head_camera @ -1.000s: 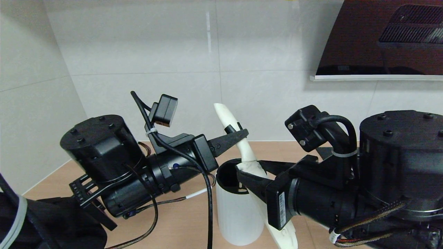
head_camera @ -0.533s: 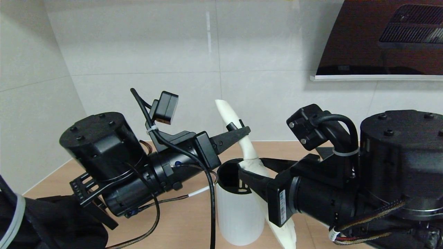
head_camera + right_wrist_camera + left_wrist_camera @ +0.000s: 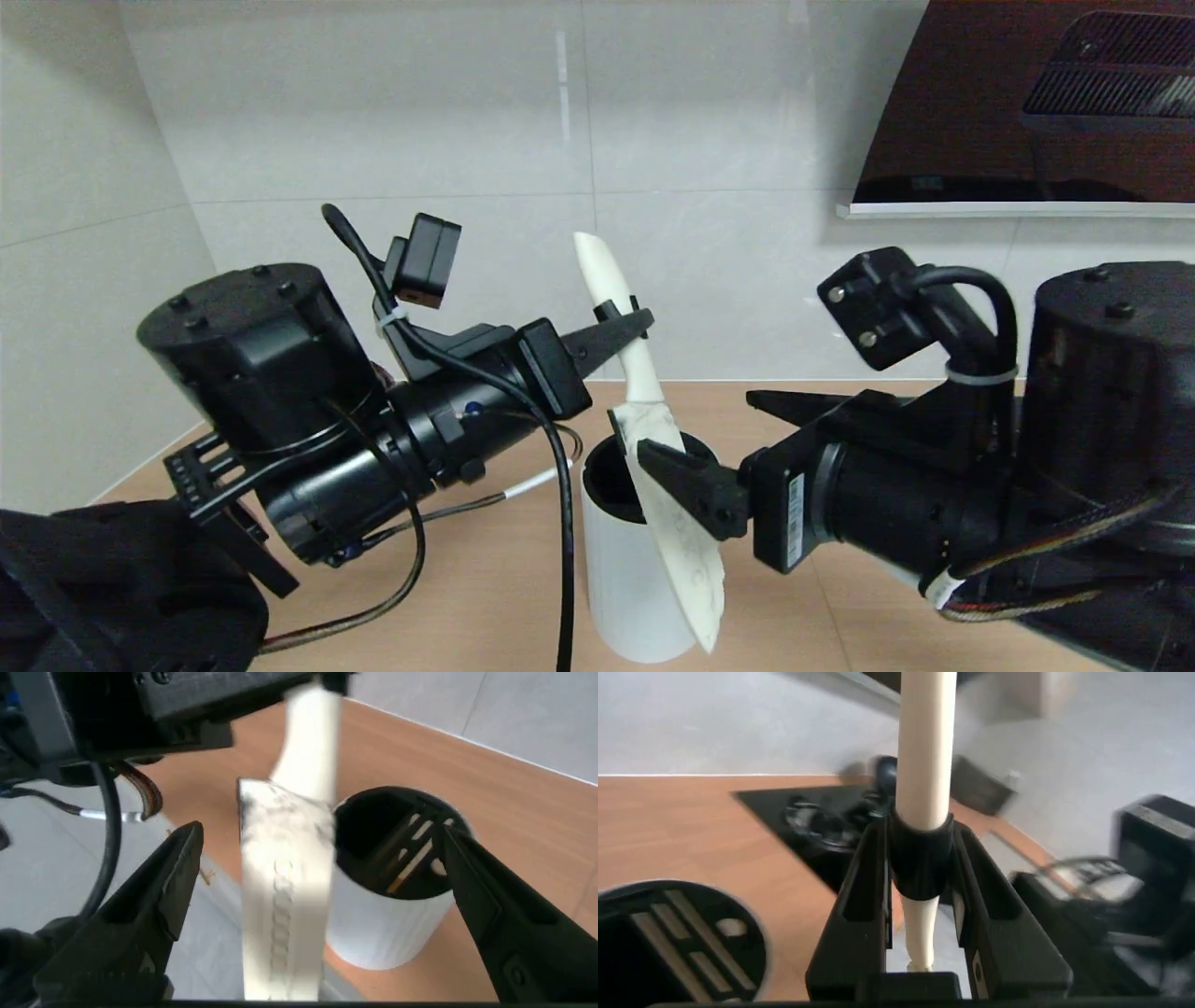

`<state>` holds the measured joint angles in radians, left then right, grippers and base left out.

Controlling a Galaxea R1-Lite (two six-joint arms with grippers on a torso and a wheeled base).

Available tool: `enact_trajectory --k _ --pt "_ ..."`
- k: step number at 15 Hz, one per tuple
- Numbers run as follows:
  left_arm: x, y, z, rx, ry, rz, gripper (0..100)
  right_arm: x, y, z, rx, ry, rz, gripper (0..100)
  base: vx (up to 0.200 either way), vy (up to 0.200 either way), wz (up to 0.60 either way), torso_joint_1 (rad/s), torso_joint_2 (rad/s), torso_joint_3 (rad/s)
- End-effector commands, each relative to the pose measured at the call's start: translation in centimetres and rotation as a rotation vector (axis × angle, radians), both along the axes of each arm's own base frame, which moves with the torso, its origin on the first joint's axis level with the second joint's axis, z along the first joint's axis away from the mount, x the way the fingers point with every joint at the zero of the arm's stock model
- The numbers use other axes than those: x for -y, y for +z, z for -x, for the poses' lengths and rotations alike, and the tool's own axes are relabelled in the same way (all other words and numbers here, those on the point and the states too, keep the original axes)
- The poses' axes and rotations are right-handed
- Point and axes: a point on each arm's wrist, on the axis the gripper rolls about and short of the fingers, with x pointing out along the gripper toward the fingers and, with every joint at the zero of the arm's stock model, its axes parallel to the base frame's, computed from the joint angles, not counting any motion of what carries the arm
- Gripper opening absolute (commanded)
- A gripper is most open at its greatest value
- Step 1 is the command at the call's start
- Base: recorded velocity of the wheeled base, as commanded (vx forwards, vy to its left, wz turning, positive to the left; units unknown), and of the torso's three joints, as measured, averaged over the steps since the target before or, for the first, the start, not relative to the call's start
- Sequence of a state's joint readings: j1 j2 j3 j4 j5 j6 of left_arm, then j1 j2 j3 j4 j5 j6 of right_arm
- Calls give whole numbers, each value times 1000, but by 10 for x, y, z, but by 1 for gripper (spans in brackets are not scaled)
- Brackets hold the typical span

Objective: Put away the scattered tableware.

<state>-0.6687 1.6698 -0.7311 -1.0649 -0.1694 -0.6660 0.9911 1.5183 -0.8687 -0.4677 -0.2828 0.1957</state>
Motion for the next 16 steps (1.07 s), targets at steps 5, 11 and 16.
enact_trajectory --k 5,11,16 --pt "-2 77 -12 189 423 -258 0 64 35 -14 90 -196 -99 100 0 0 0 0 0 0" --pt "9 42 -31 200 614 -394 0 66 27 -25 71 -235 -73 100 0 0 0 0 0 0" --pt "28 25 -45 267 712 -413 0 66 26 -26 69 -236 -71 100 0 0 0 0 0 0"
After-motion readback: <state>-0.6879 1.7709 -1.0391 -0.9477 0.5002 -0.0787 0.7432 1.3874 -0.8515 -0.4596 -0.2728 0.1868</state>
